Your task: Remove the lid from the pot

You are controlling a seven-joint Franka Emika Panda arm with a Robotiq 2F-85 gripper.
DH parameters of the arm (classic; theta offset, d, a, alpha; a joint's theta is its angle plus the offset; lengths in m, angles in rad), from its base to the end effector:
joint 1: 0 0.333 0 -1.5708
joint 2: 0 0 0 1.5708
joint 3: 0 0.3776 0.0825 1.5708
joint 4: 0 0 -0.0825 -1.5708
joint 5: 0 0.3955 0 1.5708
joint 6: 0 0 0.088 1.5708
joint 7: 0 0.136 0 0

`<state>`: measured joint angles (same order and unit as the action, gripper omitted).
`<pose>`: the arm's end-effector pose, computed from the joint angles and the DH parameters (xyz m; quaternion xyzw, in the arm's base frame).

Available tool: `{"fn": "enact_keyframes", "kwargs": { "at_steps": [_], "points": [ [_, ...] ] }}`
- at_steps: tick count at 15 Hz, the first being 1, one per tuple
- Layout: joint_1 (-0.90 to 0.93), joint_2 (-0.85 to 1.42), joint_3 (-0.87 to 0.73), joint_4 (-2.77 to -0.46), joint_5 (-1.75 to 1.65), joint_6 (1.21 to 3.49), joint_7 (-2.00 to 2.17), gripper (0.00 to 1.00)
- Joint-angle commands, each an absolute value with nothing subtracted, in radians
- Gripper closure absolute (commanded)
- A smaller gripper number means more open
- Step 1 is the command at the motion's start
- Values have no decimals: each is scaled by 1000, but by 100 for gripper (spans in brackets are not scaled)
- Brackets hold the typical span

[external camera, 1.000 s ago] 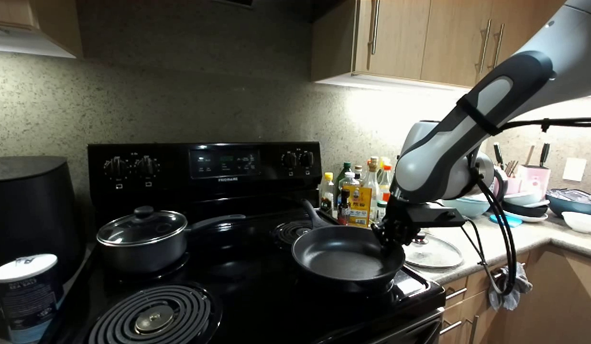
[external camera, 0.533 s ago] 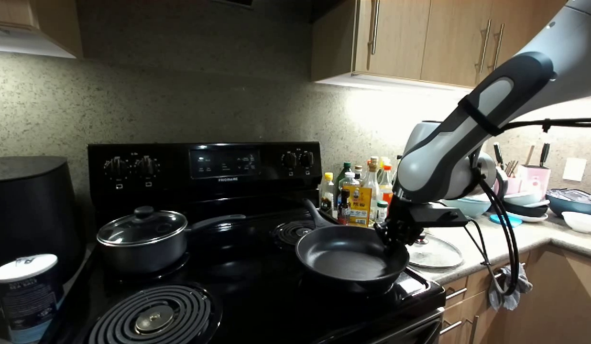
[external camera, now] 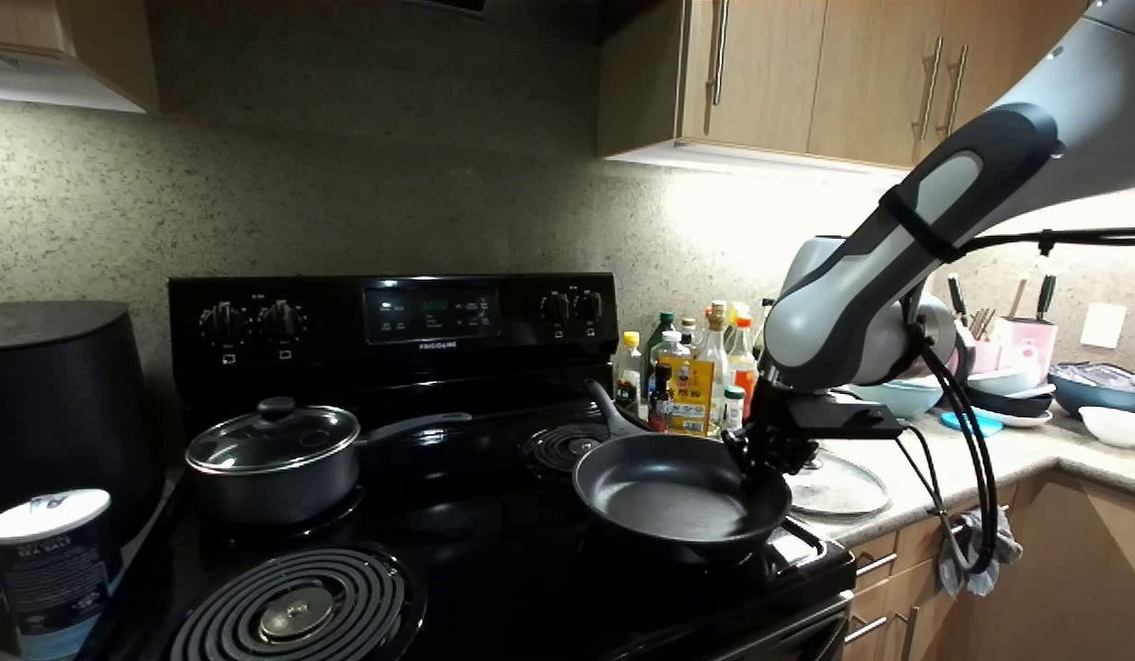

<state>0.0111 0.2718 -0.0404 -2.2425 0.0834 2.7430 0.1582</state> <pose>0.5959 -0.0194 0.2904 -0.9851 0.1277 -0.1131 0.0225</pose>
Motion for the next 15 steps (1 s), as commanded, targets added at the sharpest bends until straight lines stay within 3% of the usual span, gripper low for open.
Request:
{"fn": "enact_keyframes", "kwargs": {
  "at_steps": [1, 7, 8, 9, 15],
  "points": [
    [-25, 303, -13, -2234, 145, 2726, 116, 97],
    [-37, 320, -15, -2211, 173, 2716, 127, 97],
    [-25, 320, -32, -2210, 146, 2716, 155, 72],
    [-25, 319, -31, -2212, 145, 2721, 148, 60],
    [-3, 319, -56, -2209, 97, 2740, 175, 22]
  ]
}}
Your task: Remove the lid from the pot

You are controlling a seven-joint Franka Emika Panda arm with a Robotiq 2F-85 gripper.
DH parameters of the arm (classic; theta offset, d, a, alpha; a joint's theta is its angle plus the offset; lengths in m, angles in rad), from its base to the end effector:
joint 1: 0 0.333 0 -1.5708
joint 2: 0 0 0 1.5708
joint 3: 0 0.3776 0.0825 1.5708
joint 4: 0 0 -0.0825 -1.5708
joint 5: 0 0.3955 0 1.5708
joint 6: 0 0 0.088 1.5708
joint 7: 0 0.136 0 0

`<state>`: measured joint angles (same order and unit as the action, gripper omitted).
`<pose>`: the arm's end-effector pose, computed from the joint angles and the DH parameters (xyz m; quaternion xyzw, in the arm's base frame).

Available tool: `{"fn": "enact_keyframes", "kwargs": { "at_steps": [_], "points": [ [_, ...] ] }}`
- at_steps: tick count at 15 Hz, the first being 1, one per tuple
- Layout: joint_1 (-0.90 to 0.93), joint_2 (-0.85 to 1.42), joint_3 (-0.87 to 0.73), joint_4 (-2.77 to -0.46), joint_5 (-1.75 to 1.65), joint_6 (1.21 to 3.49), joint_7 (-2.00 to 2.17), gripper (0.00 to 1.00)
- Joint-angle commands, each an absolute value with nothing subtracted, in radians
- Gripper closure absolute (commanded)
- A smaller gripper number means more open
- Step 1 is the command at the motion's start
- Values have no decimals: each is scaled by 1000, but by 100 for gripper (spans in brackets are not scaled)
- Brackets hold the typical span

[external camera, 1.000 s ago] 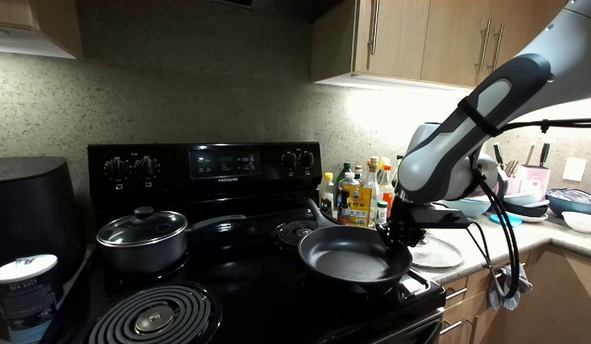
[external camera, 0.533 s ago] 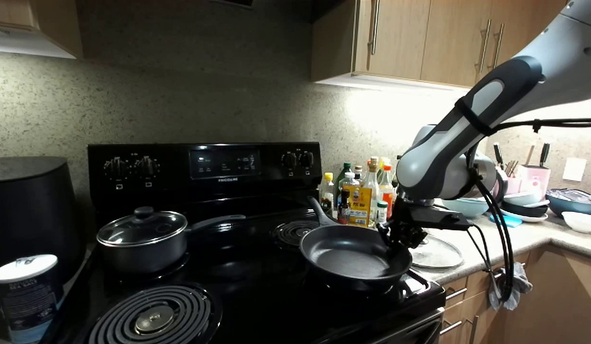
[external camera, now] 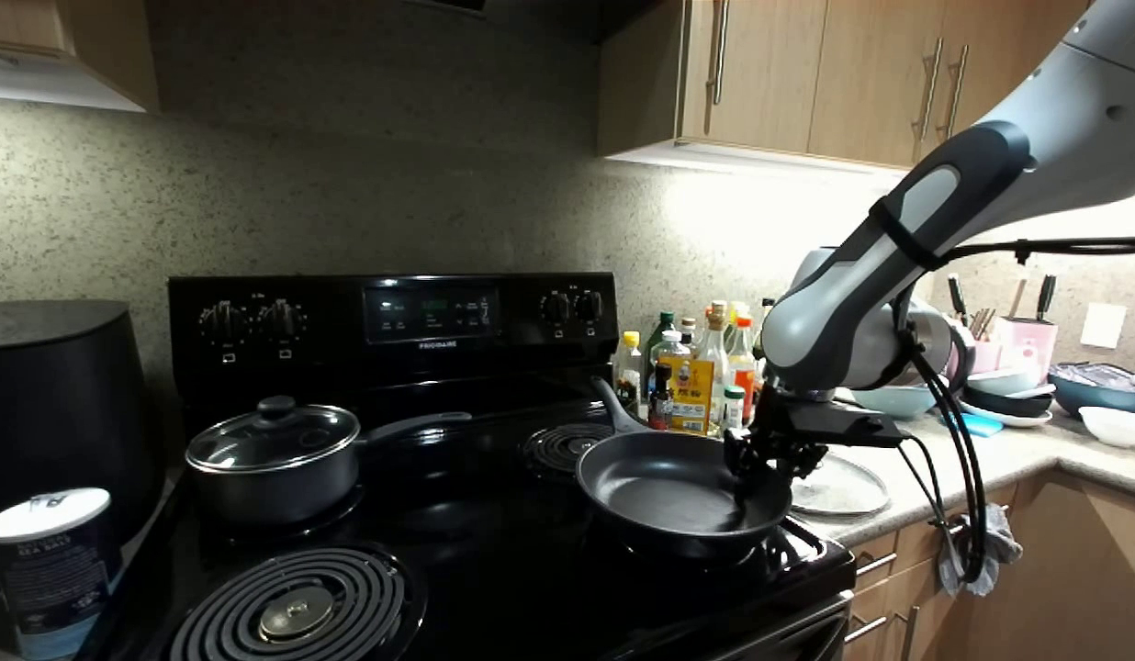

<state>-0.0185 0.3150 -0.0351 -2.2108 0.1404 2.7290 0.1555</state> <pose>0.6036 -0.0356 0.2758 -0.9810 0.1629 -0.1000 0.0343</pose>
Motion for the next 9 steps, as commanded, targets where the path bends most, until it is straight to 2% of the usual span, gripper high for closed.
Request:
{"fn": "enact_keyframes", "kwargs": {
  "at_steps": [1, 3, 4, 9],
  "points": [
    [6, 306, -66, -2217, 76, 2756, 184, 16],
    [27, 278, -85, -2232, 26, 2793, 200, 4],
    [39, 259, -95, -2244, -3, 2823, 211, 1],
    [124, 178, -180, -2276, -158, 2951, 321, 0]
  ]
}}
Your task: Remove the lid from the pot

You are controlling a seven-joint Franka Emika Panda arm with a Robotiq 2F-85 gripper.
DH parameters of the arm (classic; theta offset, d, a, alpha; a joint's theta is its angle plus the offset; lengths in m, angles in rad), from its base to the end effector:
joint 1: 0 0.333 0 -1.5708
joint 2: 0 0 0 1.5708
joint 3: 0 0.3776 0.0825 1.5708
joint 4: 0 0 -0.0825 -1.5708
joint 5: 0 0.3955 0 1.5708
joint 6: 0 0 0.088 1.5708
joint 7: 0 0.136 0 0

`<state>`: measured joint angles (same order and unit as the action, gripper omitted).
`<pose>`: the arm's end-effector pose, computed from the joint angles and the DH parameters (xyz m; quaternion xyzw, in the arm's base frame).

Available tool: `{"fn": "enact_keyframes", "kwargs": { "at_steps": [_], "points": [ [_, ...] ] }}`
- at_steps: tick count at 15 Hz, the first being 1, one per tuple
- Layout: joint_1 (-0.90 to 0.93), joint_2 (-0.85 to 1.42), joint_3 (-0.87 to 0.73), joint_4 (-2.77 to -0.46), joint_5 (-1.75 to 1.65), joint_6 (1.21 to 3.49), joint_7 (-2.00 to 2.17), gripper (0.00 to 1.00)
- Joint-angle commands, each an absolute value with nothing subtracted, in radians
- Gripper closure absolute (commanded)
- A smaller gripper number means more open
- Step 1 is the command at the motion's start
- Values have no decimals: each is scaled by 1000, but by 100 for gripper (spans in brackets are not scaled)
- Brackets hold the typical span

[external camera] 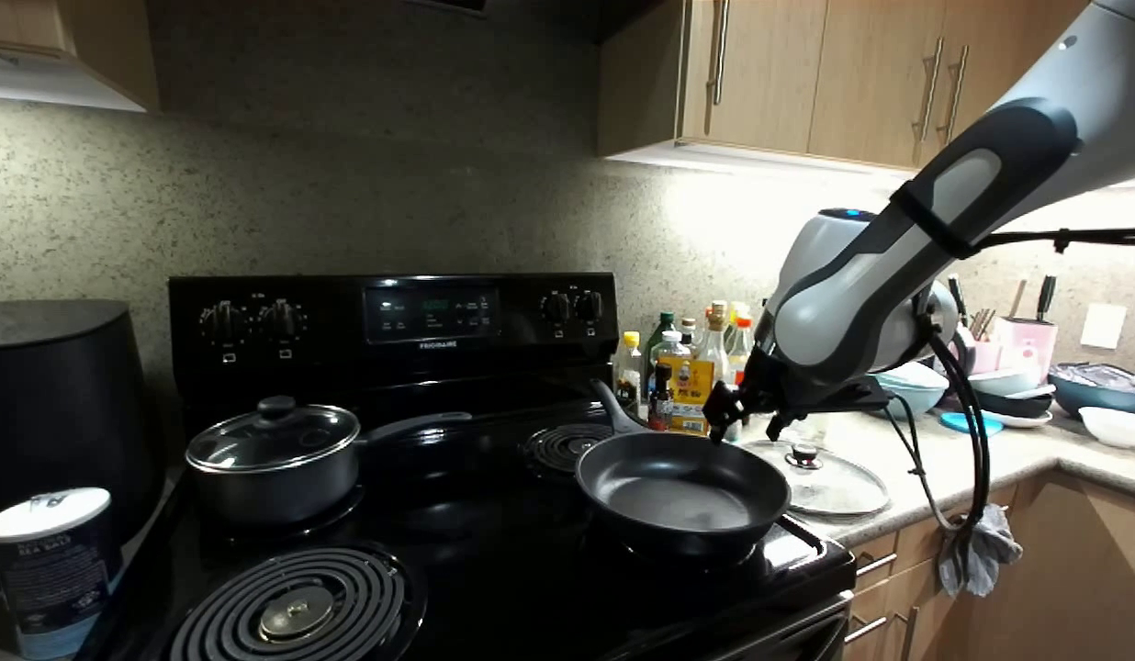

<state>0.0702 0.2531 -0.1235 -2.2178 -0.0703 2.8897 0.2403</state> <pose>0.6199 -0.0271 0.3319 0.9718 -0.1067 0.2101 0.0108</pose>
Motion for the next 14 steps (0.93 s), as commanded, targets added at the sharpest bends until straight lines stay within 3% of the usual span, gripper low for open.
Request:
{"fn": "enact_keyframes", "kwargs": {
  "at_steps": [1, 7, 14],
  "points": [
    [138, 162, -196, -2280, -186, 2966, 345, 0],
    [198, 65, -272, -2333, -316, 3085, 490, 0],
    [187, 88, -258, -2298, -286, 3054, 457, 0]
  ]
}}
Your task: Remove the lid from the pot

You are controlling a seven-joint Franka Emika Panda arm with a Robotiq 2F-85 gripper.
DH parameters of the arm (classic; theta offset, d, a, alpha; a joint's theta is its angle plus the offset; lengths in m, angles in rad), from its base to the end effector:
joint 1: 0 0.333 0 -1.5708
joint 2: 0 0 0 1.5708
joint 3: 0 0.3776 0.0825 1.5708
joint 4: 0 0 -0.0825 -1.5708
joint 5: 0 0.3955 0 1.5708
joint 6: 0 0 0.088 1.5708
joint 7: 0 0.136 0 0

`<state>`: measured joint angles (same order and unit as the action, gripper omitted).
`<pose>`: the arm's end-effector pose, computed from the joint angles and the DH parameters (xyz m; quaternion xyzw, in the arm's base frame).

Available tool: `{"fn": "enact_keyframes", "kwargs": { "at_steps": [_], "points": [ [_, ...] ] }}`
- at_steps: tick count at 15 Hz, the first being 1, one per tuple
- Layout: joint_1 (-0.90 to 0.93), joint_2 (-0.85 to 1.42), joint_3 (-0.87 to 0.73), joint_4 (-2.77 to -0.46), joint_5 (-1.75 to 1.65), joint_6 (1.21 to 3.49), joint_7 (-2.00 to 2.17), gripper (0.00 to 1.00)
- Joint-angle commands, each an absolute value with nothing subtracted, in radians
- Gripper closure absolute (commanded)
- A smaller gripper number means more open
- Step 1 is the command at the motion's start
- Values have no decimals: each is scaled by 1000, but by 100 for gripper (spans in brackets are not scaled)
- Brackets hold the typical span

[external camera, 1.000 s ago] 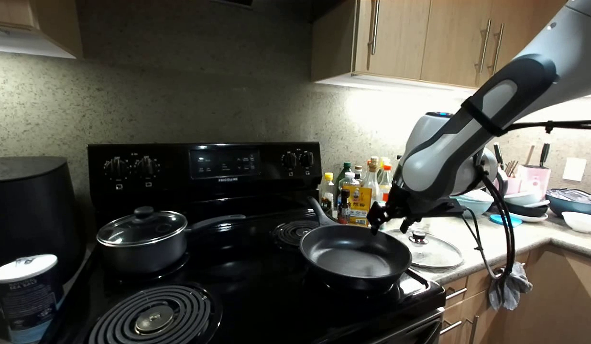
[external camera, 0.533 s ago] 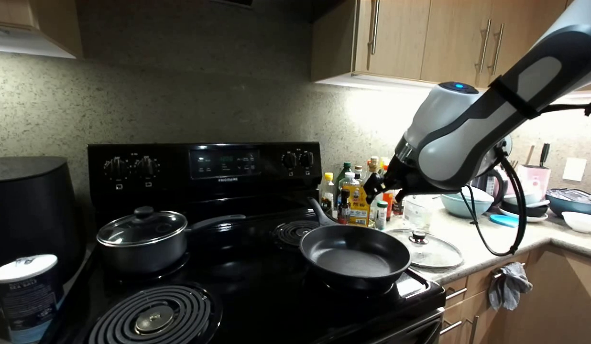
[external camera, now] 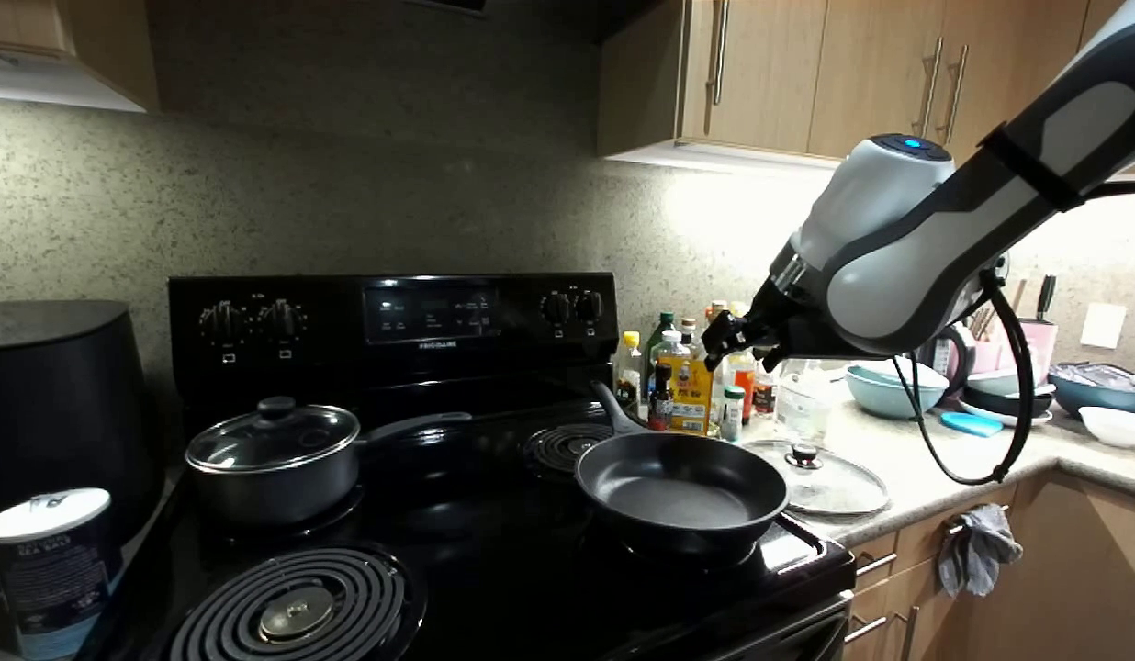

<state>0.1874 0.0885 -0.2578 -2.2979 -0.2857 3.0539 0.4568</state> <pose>0.5977 -0.0183 0.4172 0.9366 -0.1140 0.3313 0.0053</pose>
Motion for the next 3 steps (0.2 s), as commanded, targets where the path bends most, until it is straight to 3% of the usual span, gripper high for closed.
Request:
{"fn": "enact_keyframes", "kwargs": {
  "at_steps": [1, 3],
  "points": [
    [187, 88, -258, -2298, -286, 3054, 457, 0],
    [187, 88, -258, -2298, -286, 3054, 457, 0]
  ]
}}
